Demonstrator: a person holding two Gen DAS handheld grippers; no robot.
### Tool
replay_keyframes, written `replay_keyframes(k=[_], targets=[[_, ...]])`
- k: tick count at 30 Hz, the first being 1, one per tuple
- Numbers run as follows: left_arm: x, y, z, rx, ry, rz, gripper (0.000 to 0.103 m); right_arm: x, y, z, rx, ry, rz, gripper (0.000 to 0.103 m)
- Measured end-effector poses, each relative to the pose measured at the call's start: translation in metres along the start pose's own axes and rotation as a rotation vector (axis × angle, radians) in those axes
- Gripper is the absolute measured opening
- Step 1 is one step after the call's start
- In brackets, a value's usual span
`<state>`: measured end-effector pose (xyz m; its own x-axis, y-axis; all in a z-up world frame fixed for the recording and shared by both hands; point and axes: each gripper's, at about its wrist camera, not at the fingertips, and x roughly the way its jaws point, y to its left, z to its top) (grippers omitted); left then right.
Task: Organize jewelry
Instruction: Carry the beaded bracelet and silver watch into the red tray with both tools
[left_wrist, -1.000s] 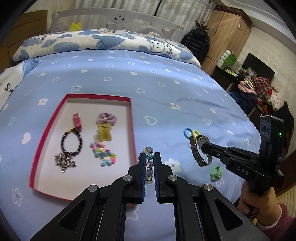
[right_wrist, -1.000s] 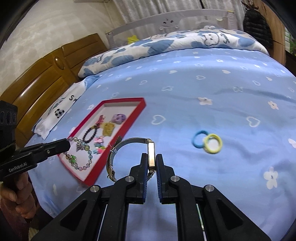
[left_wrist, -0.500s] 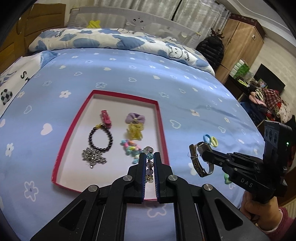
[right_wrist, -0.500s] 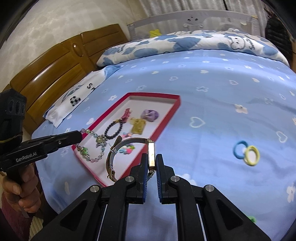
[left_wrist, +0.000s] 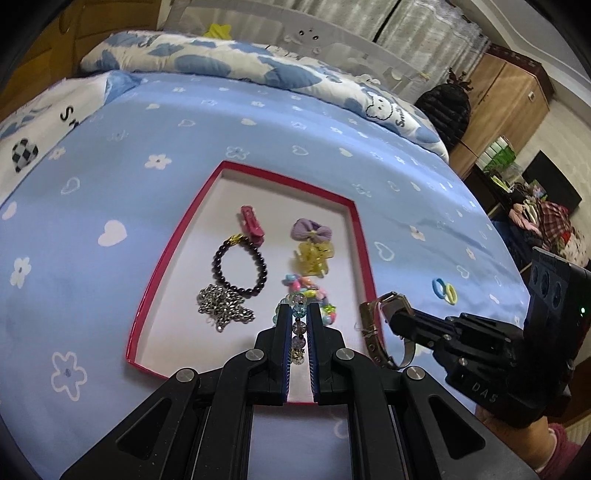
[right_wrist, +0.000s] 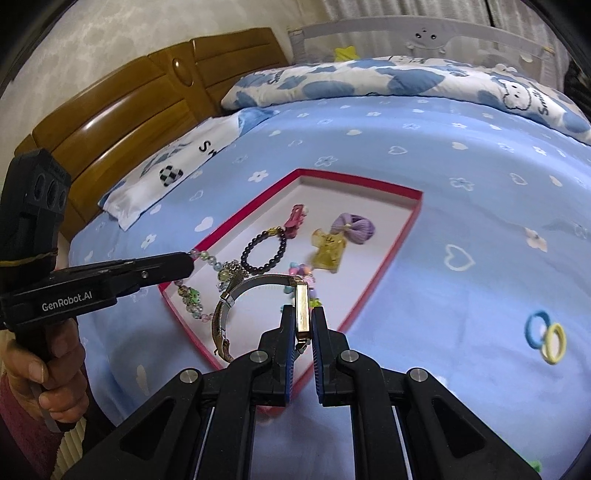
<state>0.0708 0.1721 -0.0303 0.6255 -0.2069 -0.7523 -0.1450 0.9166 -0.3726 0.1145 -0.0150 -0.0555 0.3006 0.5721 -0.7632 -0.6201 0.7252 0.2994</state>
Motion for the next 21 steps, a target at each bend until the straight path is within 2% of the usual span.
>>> replay_keyframes(k=[11, 15, 21], targets=[[0.026, 0.029, 0.001, -0.070, 0.031, 0.045, 0.006, 0.042, 0.014, 0.002, -0.066, 0.090, -0.004, 0.008], [0.033, 0.038, 0.000, -0.089, 0.041, 0.083, 0.006, 0.055, 0.016, 0.000, -0.089, 0.126, -0.021, 0.008], [0.041, 0.045, -0.003, -0.110, 0.059, 0.118, 0.007, 0.064, 0.017, -0.003, -0.097, 0.151, -0.028, 0.008]])
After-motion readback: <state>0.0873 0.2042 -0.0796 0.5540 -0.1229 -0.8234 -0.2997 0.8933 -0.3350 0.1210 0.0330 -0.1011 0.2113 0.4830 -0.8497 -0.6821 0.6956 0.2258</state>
